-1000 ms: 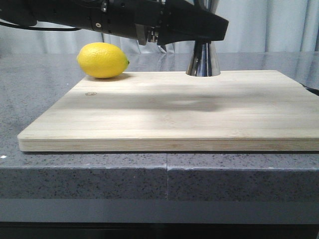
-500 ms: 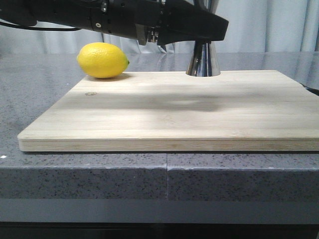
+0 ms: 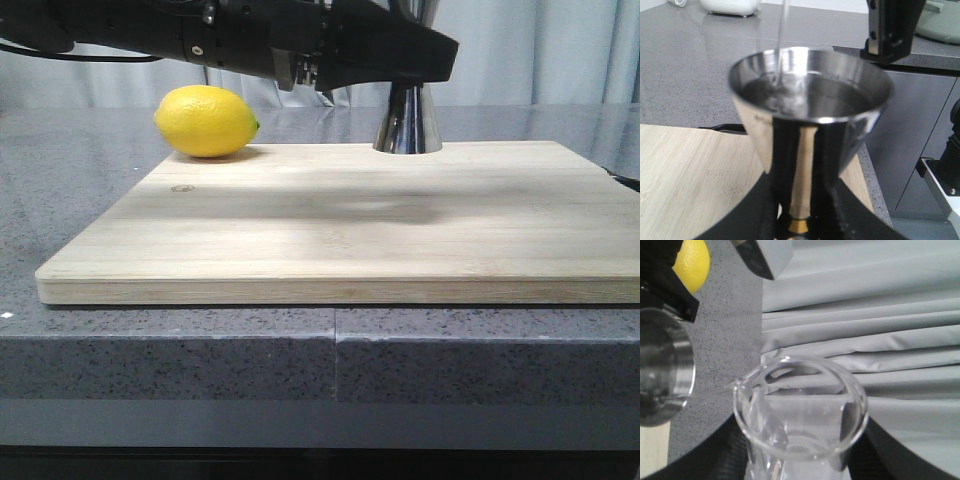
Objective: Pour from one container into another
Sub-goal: 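Tilt the glass beaker with the right gripper, pouring liquid into the jigger, then tilt the beaker upright and carry it back toward its spot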
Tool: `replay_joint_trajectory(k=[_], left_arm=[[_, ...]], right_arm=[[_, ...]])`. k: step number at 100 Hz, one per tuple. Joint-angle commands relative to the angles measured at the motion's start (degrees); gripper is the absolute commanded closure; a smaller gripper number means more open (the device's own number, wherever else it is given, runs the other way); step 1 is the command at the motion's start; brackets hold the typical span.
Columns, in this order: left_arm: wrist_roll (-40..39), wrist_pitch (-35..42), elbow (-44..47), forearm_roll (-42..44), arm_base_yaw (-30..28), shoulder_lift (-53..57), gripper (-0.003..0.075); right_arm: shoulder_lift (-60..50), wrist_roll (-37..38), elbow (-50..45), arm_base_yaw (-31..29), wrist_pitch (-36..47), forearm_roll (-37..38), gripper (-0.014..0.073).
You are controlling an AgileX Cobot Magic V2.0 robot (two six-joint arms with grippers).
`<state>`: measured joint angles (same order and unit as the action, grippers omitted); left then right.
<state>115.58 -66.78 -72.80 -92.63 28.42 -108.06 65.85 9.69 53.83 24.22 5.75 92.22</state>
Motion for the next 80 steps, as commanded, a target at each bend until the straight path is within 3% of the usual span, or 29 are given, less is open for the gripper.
replay_joint_trajectory(k=[1,21,53,80], left_arm=[[-0.39,-6.56,-1.84,-4.24,0.49,3.49,0.0741],[-0.39,-6.56,-1.84,-4.24,0.49,3.49,0.0741],[-0.39,-6.56,-1.84,-4.24,0.49,3.49,0.0741],[-0.39,-6.56,-1.84,-4.24,0.49,3.49,0.0741]], right_arm=[[-1.02,3.25,2.12,0.05,-0.74,0.13,0.0394],[-1.02,13.13,2.12,0.05,-2.88,0.13,0.0394],[-0.88,36.17,2.12,0.05,-6.33,-0.23,0.0394],[1.44,46.18,2.00,-5.03,-7.67,-0.32,0.0394]])
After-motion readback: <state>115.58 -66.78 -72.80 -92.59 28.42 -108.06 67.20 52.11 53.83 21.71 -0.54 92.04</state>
